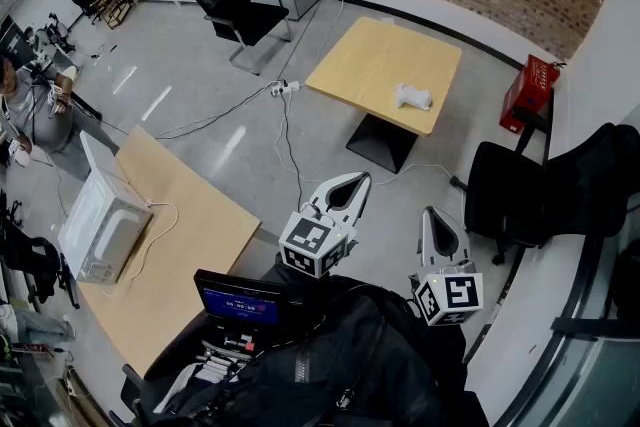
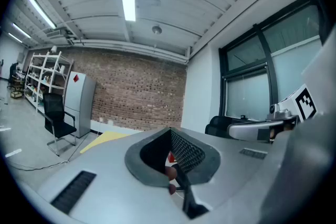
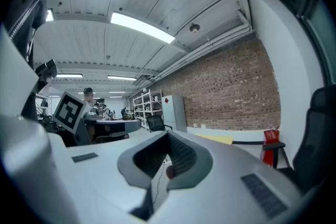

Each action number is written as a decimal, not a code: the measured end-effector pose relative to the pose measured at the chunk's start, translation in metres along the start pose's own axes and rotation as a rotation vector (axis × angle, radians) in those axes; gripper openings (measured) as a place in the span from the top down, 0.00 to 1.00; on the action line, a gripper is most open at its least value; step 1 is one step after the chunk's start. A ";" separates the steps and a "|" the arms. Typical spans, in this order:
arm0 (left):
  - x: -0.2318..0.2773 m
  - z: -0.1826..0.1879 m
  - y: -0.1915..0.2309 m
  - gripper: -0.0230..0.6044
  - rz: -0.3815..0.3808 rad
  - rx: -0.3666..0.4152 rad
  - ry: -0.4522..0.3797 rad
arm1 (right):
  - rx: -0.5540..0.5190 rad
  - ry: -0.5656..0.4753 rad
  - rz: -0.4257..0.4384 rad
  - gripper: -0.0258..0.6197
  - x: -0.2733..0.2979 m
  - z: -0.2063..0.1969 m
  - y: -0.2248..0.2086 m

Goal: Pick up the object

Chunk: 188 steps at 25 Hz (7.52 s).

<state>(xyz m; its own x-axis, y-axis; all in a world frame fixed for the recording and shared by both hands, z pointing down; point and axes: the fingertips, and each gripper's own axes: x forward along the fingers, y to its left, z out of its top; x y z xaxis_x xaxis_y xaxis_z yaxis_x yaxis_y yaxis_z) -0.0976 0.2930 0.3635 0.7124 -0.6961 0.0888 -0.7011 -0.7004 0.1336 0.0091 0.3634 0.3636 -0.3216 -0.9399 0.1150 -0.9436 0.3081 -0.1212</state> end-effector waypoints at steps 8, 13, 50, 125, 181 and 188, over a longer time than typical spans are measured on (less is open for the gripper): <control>0.000 -0.004 -0.006 0.97 0.000 0.010 0.010 | 0.013 0.021 0.019 0.95 -0.003 -0.010 0.000; 0.006 -0.010 -0.011 0.97 0.001 0.008 0.023 | 0.019 0.030 0.032 0.95 -0.004 -0.015 -0.004; 0.104 -0.041 0.049 0.97 -0.057 -0.049 0.140 | 0.002 0.173 0.050 0.95 0.089 -0.044 -0.036; 0.422 -0.063 0.167 0.97 -0.028 -0.044 0.335 | 0.143 0.281 -0.005 0.95 0.344 -0.058 -0.303; 0.369 -0.257 0.298 0.97 0.148 -0.337 0.715 | -0.802 0.884 0.241 0.75 0.519 -0.336 -0.294; 0.353 -0.270 0.303 0.97 0.165 -0.332 0.735 | -0.912 0.852 0.141 0.75 0.526 -0.353 -0.296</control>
<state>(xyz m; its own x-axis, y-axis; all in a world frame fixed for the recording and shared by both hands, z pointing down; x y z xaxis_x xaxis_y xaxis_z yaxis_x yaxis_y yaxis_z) -0.0499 -0.1228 0.7017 0.5204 -0.4246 0.7409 -0.8349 -0.4348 0.3374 0.0914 -0.1705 0.8075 -0.0515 -0.6020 0.7968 -0.4985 0.7069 0.5018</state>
